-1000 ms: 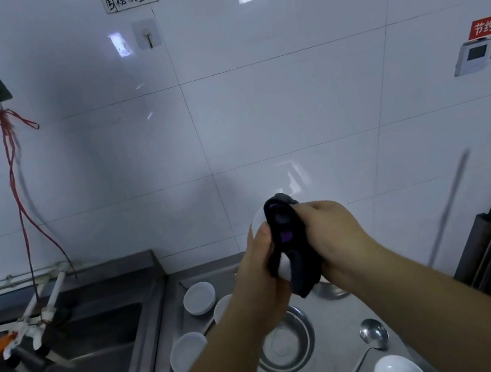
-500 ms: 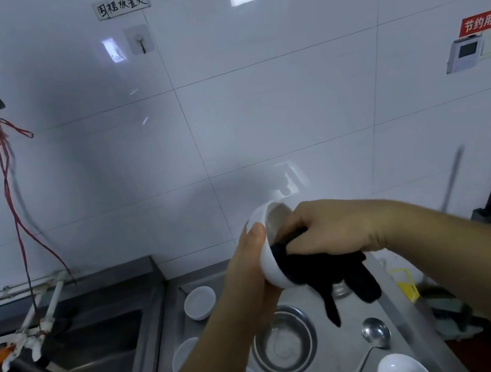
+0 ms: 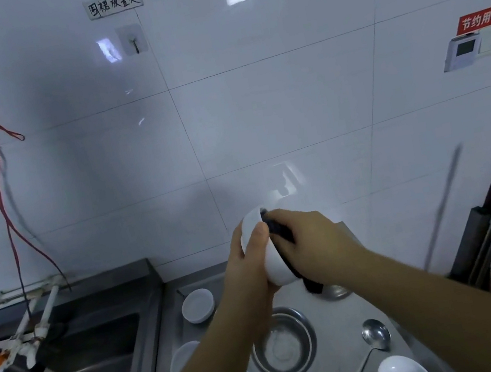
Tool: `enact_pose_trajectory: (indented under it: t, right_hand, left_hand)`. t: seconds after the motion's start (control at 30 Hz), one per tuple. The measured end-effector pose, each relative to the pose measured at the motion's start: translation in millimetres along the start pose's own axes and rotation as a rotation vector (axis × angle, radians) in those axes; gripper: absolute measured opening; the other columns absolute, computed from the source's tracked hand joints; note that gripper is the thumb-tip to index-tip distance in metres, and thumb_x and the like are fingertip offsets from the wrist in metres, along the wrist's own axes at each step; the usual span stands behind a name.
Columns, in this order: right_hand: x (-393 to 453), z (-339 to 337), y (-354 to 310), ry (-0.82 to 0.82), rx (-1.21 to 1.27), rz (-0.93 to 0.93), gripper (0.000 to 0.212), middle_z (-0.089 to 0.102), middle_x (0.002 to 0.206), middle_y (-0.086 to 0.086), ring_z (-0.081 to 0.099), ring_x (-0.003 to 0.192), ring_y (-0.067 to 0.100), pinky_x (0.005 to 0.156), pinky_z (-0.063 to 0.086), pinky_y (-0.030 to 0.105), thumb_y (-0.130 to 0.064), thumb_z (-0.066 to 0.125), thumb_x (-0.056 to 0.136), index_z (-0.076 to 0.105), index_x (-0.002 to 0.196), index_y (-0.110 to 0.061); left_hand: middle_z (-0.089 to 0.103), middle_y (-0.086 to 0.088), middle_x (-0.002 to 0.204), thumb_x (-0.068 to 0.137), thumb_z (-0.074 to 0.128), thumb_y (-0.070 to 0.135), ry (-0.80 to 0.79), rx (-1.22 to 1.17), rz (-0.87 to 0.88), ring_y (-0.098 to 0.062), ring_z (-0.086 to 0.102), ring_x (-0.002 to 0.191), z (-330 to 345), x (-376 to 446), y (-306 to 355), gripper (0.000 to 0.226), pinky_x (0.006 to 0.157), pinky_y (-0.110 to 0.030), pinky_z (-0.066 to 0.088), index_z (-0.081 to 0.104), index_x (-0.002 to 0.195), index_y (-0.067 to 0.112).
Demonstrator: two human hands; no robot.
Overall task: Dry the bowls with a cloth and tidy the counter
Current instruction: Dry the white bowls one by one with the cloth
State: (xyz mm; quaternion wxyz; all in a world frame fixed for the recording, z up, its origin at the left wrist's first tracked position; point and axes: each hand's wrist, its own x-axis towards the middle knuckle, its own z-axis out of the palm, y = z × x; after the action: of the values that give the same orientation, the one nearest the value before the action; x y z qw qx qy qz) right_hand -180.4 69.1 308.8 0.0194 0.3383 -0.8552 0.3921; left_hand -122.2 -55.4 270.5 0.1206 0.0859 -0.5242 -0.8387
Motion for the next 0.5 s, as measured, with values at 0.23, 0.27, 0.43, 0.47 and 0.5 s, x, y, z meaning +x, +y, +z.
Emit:
enact_pose_trajectory:
  t: [0.23, 0.27, 0.43, 0.47, 0.5]
  right_hand:
    - [-1, -17, 15, -0.338, 0.871, 0.659, 0.027, 0.075, 0.078, 0.012, 0.072, 0.065, 0.028, 0.063, 0.063, 0.040, -0.034, 0.067, 0.083, 0.080, 0.081, -0.011]
    - [-4, -16, 20, -0.348, 0.977, 0.697, 0.031, 0.073, 0.079, 0.014, 0.071, 0.065, 0.028, 0.063, 0.062, 0.038, -0.039, 0.070, 0.082, 0.080, 0.079, -0.010]
    - [-12, -1, 32, -0.299, 1.226, 0.783, 0.067, 0.079, 0.107, 0.019, 0.079, 0.093, 0.036, 0.074, 0.065, 0.044, -0.068, 0.088, 0.069, 0.085, 0.101, -0.009]
    - [-13, 1, 33, -0.293, 1.238, 0.783, 0.062, 0.079, 0.109, 0.020, 0.079, 0.094, 0.036, 0.072, 0.064, 0.043, -0.062, 0.091, 0.069, 0.085, 0.101, -0.010]
    - [-13, 3, 33, -0.280, 1.251, 0.784, 0.056, 0.079, 0.111, 0.020, 0.079, 0.095, 0.036, 0.071, 0.064, 0.042, -0.057, 0.092, 0.071, 0.084, 0.102, -0.010]
  left_hand:
    - [0.069, 0.006, 0.128, 0.062, 0.082, 0.080, -0.066, 0.374, 0.149, -0.023, 0.072, 0.116, -17, 5, -4, 0.092, 0.084, -0.036, 0.064, 0.054, 0.143, 0.047]
    - [0.069, 0.006, 0.128, 0.063, 0.083, 0.078, -0.093, 0.377, 0.135, -0.024, 0.072, 0.116, -20, 6, -7, 0.091, 0.085, -0.038, 0.064, 0.052, 0.143, 0.048]
    - [0.058, 0.022, 0.135, 0.062, 0.082, 0.081, -0.239, 0.705, 0.141, -0.014, 0.065, 0.120, -34, 8, -8, 0.099, 0.088, -0.032, 0.063, 0.039, 0.149, 0.060]
    - [0.055, 0.021, 0.139, 0.061, 0.082, 0.081, -0.266, 0.770, 0.130, -0.016, 0.063, 0.122, -36, 10, -7, 0.101, 0.090, -0.035, 0.064, 0.037, 0.149, 0.061]
    - [0.053, 0.020, 0.142, 0.061, 0.082, 0.081, -0.292, 0.822, 0.119, -0.017, 0.062, 0.124, -40, 10, -4, 0.103, 0.092, -0.037, 0.064, 0.034, 0.150, 0.063]
